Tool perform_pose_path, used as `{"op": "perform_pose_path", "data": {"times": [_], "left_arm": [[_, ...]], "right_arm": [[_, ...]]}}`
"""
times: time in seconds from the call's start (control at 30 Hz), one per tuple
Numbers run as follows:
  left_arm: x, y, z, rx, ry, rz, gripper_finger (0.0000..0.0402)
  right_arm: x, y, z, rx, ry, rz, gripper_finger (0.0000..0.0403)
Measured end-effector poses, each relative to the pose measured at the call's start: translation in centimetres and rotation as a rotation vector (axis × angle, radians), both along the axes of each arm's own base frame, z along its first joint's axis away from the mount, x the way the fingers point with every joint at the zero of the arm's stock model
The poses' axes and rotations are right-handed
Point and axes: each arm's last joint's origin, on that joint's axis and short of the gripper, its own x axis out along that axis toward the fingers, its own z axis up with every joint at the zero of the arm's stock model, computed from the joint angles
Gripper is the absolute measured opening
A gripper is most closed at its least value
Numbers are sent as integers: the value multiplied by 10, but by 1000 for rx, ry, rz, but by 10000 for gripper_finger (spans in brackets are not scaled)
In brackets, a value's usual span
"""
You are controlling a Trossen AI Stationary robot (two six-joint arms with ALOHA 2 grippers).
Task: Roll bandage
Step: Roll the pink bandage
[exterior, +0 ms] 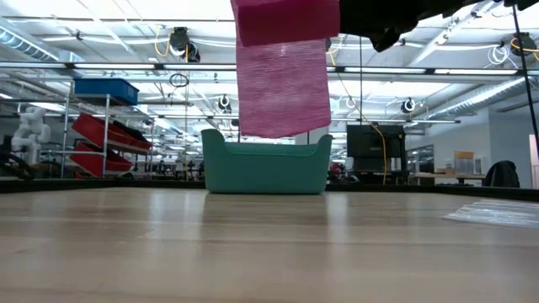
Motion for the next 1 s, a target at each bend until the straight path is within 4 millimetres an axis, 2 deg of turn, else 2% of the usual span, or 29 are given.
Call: {"op": "perform_pose_path", "data": {"times": [0.17,0.3,0.5,0.67,0.8,1.0], "left_arm": [[5,2,-3,10,94,-33,180],[6,1,1,32,86,36,182],[5,-8,10,26,63,18,183],[2,-11,15,59,146,61,192],[3,-5,16,34,238,125,232],[6,-2,22,41,206,212,307]], "right_arm": [[0,-1,0,-40,2,-34,2],[0,-1,0,-43,3,-37,2],[0,-1,0,-44,7,-34,1],[0,-1,0,-49,9,-30,1],[0,-2,0,-49,8,-37,1],[0,-2,-1,-44,7,-40,1]]}}
